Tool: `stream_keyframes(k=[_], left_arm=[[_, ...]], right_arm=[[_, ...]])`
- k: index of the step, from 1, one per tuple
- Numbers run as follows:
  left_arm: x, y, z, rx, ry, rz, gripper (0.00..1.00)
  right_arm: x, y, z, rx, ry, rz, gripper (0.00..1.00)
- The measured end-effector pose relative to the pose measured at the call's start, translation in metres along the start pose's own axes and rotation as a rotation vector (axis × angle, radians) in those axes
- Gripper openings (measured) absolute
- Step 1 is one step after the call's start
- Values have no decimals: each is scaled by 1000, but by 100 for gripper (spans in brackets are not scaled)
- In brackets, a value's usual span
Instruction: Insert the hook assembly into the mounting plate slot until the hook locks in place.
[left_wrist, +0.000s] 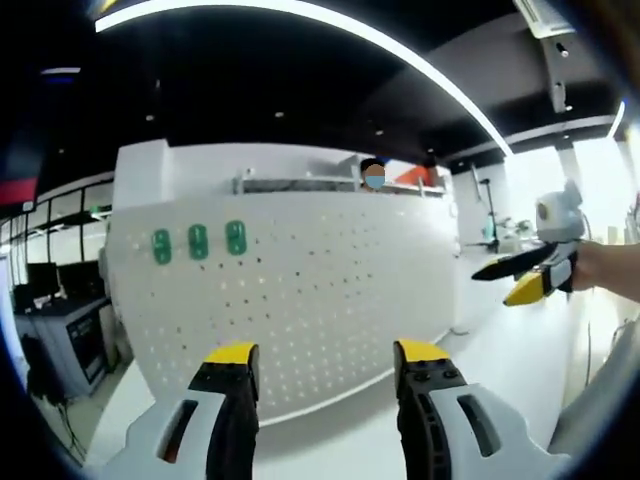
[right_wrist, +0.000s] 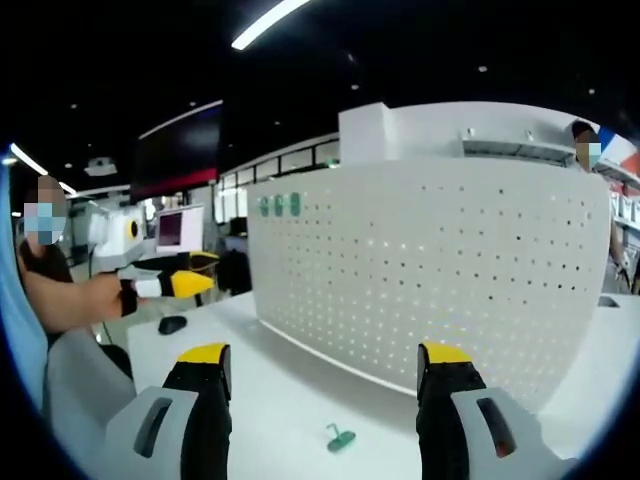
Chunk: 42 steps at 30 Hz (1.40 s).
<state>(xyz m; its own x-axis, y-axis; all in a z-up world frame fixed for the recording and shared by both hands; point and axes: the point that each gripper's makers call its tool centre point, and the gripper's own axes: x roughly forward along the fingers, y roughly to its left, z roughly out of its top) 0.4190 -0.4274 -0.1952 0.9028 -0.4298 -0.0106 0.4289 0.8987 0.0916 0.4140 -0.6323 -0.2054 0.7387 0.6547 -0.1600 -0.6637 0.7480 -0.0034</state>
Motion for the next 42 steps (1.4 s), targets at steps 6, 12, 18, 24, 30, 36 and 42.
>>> stream_keyframes(k=[6, 12, 18, 24, 30, 36, 42], left_arm=[[-8, -8, -11, -2, 11, -9, 55], [-13, -12, -18, 2, 18, -18, 56], [-14, -9, -16, 23, 4, -20, 56], [-17, -5, -19, 28, 7, -23, 55], [-19, -5, -26, 30, 16, -34, 55], [-20, -5, -28, 22, 18, -42, 54], [-20, -6, -29, 20, 22, -51, 54]], right_arm=[[1, -1, -2, 1, 7, -1, 76], [2, 0, -4, -2, 17, 2, 76], [3, 1, -8, -7, 33, 5, 76], [7, -2, -15, -2, 48, 4, 76], [13, -3, -35, -18, 99, -3, 69], [20, -3, -53, -9, 139, -2, 63], [24, -8, -69, 22, 155, -22, 59]])
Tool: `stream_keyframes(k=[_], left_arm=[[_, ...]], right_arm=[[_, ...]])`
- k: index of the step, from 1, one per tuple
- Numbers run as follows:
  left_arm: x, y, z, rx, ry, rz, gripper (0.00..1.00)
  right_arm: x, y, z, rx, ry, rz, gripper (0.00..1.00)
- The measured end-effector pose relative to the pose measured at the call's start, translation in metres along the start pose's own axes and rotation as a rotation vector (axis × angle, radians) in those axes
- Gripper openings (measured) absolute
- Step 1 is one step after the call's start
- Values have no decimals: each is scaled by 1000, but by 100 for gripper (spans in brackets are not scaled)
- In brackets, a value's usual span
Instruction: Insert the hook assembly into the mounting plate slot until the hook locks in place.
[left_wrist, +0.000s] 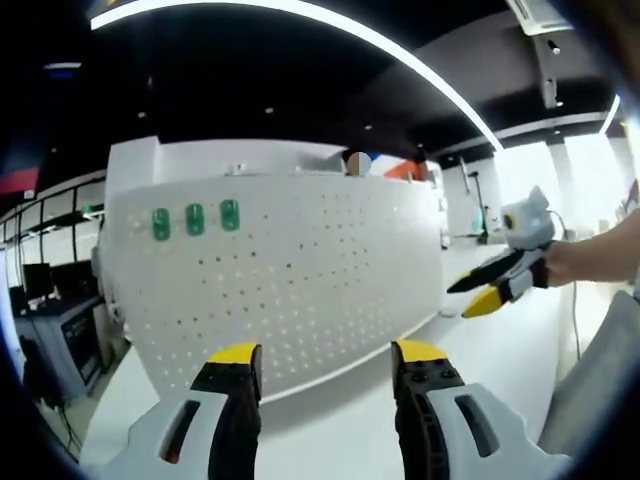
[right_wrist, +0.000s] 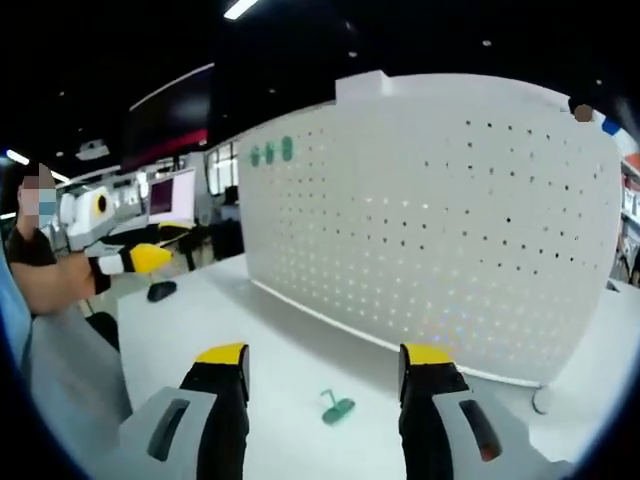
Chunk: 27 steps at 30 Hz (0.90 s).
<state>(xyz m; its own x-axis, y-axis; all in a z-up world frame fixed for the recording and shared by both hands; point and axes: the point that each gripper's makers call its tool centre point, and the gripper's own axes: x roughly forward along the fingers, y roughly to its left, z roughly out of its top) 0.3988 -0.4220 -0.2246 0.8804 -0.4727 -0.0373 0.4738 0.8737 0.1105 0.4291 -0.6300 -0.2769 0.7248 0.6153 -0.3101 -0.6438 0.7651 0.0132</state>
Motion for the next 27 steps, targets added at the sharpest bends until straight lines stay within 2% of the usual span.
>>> stream_keyframes(k=[7, 13, 27], left_arm=[[2, -6, -3, 7, 11, -24, 53], [2, -9, -3, 18, 10, -30, 53], [3, -12, -6, 18, 19, -41, 51]], right_arm=[[13, 1, -20, 28, 34, -6, 58], [19, -7, -38, 58, 71, -25, 55], [28, -15, -65, 102, 121, -51, 49]])
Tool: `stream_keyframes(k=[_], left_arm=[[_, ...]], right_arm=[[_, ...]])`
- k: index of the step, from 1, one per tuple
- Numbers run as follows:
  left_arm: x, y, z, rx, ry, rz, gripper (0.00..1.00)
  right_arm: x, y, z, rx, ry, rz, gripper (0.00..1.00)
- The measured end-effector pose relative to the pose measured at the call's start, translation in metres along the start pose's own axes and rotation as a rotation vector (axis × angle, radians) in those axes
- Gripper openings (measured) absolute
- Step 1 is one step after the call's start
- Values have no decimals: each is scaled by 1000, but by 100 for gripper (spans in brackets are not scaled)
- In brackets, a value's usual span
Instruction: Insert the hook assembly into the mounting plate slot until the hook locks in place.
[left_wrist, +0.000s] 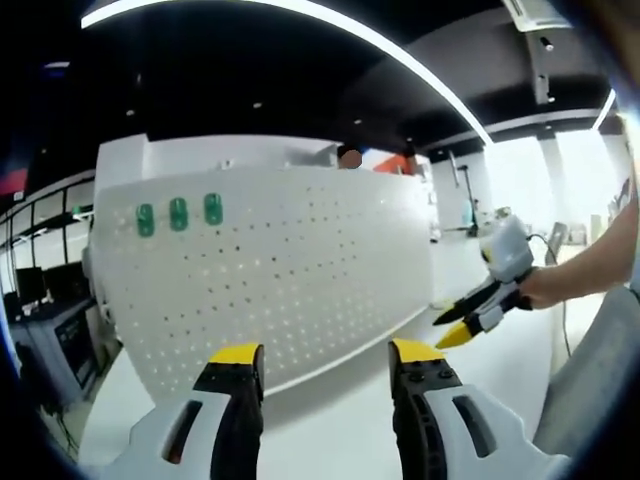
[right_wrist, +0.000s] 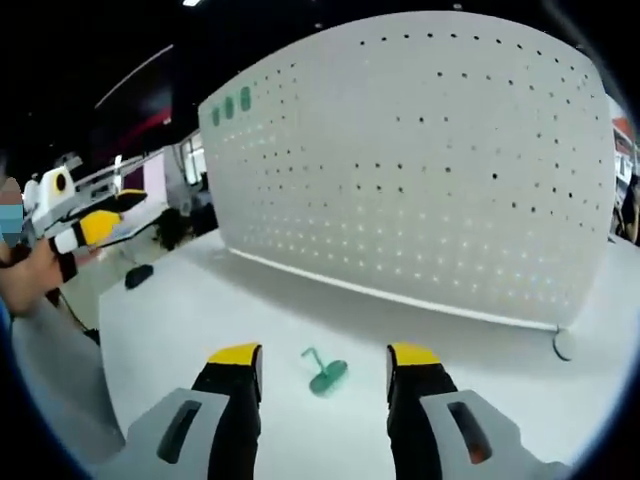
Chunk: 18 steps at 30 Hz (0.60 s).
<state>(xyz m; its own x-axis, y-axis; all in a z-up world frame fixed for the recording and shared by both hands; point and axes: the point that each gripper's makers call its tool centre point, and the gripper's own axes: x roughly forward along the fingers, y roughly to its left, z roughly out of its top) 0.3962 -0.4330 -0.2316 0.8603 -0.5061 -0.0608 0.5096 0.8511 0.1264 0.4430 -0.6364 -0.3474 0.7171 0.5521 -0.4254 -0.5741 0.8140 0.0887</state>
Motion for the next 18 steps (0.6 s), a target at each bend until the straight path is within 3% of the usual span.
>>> stream_keyframes(k=[18], left_arm=[[-1, 1, -1, -11, 0, -2, 48]], right_arm=[[22, 3, -39, 46, 115, 4, 34]])
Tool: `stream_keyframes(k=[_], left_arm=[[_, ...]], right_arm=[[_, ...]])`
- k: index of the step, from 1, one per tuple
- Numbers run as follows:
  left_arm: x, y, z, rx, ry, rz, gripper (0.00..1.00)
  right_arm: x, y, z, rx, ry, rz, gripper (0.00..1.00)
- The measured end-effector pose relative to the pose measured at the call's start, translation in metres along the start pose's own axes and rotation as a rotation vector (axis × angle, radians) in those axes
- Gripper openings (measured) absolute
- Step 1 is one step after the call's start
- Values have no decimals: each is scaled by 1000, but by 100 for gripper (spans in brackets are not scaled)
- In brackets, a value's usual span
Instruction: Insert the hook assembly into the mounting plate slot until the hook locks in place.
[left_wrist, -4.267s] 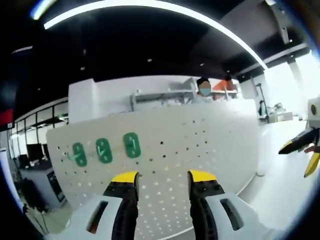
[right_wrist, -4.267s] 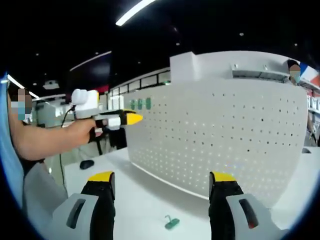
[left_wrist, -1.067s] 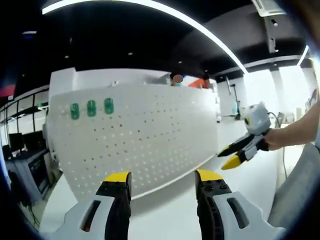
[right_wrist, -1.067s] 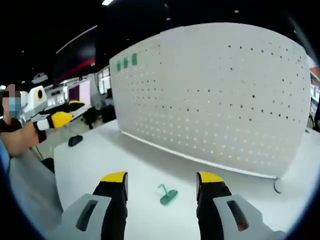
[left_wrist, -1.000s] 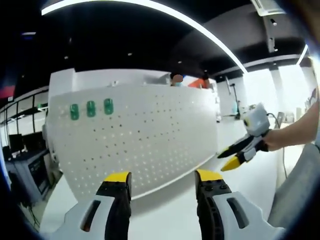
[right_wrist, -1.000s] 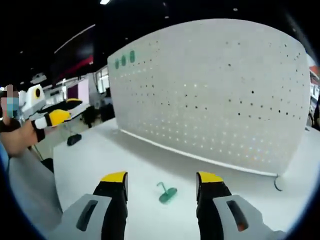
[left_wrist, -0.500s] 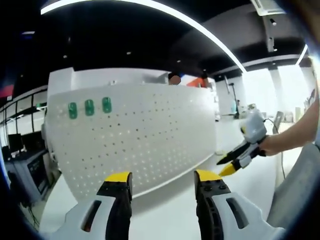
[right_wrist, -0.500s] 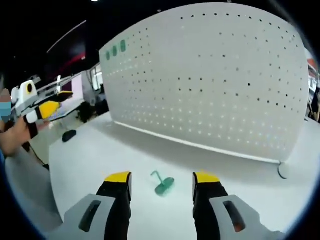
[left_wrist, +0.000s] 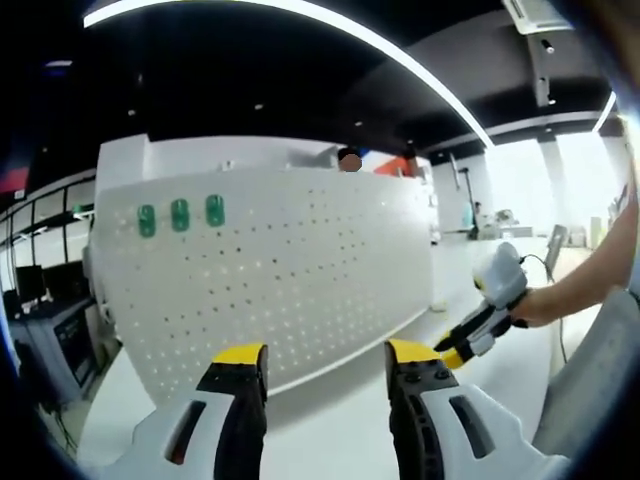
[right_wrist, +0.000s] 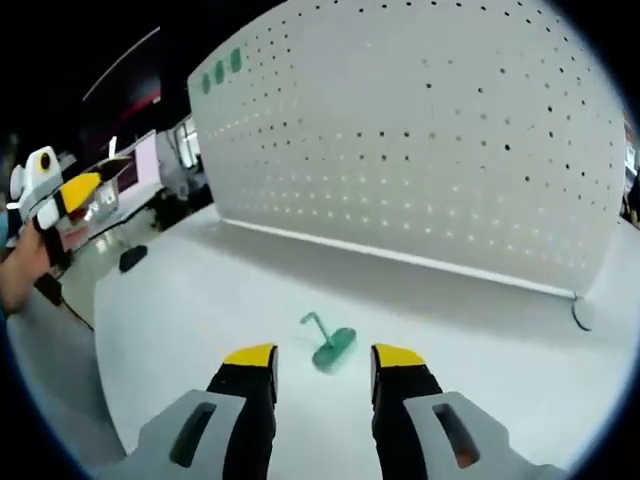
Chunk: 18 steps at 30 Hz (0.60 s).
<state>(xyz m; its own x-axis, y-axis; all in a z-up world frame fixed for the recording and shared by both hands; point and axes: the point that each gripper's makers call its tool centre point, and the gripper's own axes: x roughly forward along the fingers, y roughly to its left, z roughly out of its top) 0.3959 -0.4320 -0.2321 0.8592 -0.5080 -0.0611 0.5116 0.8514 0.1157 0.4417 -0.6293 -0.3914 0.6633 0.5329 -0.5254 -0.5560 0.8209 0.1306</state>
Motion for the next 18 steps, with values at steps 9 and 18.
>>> stream_keyframes(k=[9, 18], left_arm=[[1, -1, -1, -4, 6, -5, 46], [1, -2, -4, -9, 14, -6, 45]], right_arm=[[10, -1, -11, 12, 35, 3, 28], [17, -1, -16, 22, 53, 12, 23]])
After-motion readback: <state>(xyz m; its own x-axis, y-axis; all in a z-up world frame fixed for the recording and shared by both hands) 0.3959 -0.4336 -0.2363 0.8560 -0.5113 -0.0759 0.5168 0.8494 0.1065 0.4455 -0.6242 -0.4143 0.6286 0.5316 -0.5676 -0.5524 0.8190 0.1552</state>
